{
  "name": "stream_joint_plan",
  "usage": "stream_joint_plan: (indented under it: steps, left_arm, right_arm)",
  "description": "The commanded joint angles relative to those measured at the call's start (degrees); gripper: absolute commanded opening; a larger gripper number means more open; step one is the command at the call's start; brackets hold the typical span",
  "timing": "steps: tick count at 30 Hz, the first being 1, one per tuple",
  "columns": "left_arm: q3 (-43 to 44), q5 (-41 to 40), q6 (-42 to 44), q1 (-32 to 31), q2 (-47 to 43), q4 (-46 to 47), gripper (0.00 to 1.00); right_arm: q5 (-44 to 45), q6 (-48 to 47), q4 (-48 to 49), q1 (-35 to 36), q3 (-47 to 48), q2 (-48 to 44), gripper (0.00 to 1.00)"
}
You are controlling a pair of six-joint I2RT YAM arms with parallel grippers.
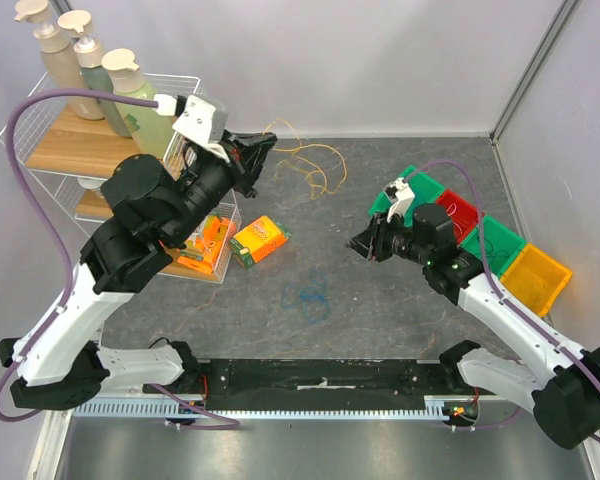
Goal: Untangle the cables
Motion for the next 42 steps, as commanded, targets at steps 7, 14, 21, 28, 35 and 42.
stream_joint_plan:
  steps: [7,14,21,28,35,42]
  left_arm:
    - [-1.05,-7.25,0.81,0.1,2.4,1.12,0.02]
    - [-1.58,-8.67,-1.2,-0.07,2.75,0.34,0.02]
    - [-1.32,-11.12,-2.27,0.1,3.19,0.07,0.02]
    - [-1.67,-11.83,-2.54,0.1,3.36,-0.02,0.02]
    - [-3.16,-12.36,-2.19,0.1,2.31,-0.02,0.02]
    - [-3.95,-12.18,-2.36,0.01,2.13,-0.02,0.02]
  right_arm:
    - [-5.47,-8.89,-5.09,1.78,13.38,-2.55,0.76]
    - [-4.07,-6.35,2.47,4.33,20.5,1.57,0.87]
    - [9.47,-4.86,10.02,7.32,20.95,5.87,0.84]
    - [12.29,-4.33,14.69,12.33,23.58,10.62,0.68]
    - [16.77,-5.82,11.35,14.18,22.8,9.14,0.66]
    - [20.2,-5.12,11.61,14.18,23.32,9.13,0.59]
